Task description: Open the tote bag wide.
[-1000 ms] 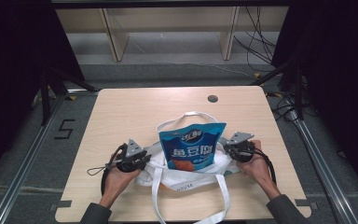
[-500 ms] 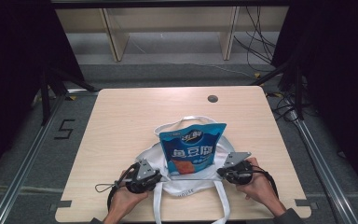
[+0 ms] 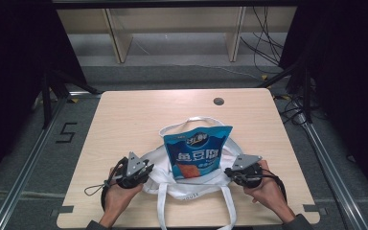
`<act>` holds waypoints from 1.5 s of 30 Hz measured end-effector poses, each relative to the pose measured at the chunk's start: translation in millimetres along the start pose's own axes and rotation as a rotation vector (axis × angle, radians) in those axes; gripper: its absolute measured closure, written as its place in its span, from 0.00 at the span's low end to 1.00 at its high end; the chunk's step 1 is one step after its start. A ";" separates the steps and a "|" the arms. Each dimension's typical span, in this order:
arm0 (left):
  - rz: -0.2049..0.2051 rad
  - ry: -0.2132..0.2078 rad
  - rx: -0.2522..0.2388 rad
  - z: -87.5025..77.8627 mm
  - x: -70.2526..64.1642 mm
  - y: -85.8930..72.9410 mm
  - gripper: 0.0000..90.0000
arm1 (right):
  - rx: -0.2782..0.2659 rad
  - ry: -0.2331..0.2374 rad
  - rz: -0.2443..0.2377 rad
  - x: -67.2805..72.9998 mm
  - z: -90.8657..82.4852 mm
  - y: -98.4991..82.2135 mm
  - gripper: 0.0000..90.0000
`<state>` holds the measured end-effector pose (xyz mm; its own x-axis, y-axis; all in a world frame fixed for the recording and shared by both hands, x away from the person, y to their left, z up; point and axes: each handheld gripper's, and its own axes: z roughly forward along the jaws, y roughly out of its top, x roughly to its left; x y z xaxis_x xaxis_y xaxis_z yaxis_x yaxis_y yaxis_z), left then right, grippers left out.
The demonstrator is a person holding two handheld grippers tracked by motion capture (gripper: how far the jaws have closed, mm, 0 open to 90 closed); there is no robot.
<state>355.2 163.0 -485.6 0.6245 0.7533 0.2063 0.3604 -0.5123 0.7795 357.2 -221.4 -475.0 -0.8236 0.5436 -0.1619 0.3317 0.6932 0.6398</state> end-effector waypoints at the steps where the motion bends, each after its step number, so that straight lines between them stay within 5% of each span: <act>1: 0.000 0.000 0.000 0.0 0.0 0.0 0.82 | 0.000 0.000 0.000 0.0 0.0 0.0 0.95; 2: -0.004 -0.009 0.035 8.4 3.5 -4.8 0.82 | -0.004 -0.005 0.002 -0.1 6.5 -2.7 0.96; 3: -0.068 -0.040 0.056 18.0 6.6 -10.7 0.85 | 0.008 -0.003 0.010 -1.5 15.2 -5.2 0.98; 6: -0.034 -0.045 0.078 20.8 9.5 -9.0 0.86 | 0.029 0.003 0.004 -2.6 16.8 -3.5 0.99; 7: -0.093 -0.035 0.064 23.6 4.3 -8.8 0.86 | 0.024 -0.005 0.016 -0.7 19.6 -3.1 0.99; 9: -0.062 -0.051 0.074 27.5 6.8 -9.8 0.89 | 0.031 -0.032 -0.038 -0.7 25.5 -0.9 1.00; 11: -0.056 -0.046 0.077 29.2 7.6 -9.3 0.90 | 0.037 -0.048 -0.010 -1.5 27.5 0.6 1.00; 12: -0.085 -0.038 0.068 31.1 6.3 -8.5 0.90 | 0.041 -0.043 -0.013 -3.6 28.2 1.2 1.00; 13: -0.037 -0.040 0.073 32.3 10.8 -7.2 0.90 | 0.041 -0.043 -0.013 -3.6 28.2 1.2 1.00; 15: -0.036 -0.033 0.087 37.0 15.1 -3.4 0.90 | 0.029 -0.056 0.007 -9.1 32.7 2.9 1.00; 16: -0.063 -0.031 0.087 39.4 15.3 -2.7 0.90 | 0.028 -0.062 0.007 -12.4 34.5 4.1 1.00; 17: -0.048 -0.033 0.067 48.7 22.5 1.7 0.90 | 0.032 -0.075 0.016 -17.4 37.5 6.6 1.00; 18: -0.084 -0.028 0.070 53.0 22.8 3.7 0.90 | 0.035 -0.076 0.026 -20.5 39.2 7.9 1.00; 27: -0.054 0.016 0.094 84.1 39.2 23.4 0.91 | 0.029 -0.096 0.076 -52.1 51.6 15.0 1.00; 35: -0.084 0.039 0.105 109.3 54.5 39.9 0.89 | -0.002 -0.135 0.134 -76.5 66.2 21.0 1.00; 41: -0.088 0.077 0.108 118.4 59.3 46.2 0.89 | -0.020 -0.151 0.168 -91.1 75.8 25.7 1.00; 45: -0.133 0.076 0.096 112.3 61.2 48.0 0.85 | -0.039 -0.127 0.206 -94.1 71.1 24.8 0.97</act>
<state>488.6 138.2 -502.0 0.5141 0.8441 0.1522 0.5033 -0.4406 0.7434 475.7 -221.7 -497.3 -0.6751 0.7285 -0.1167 0.4665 0.5440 0.6975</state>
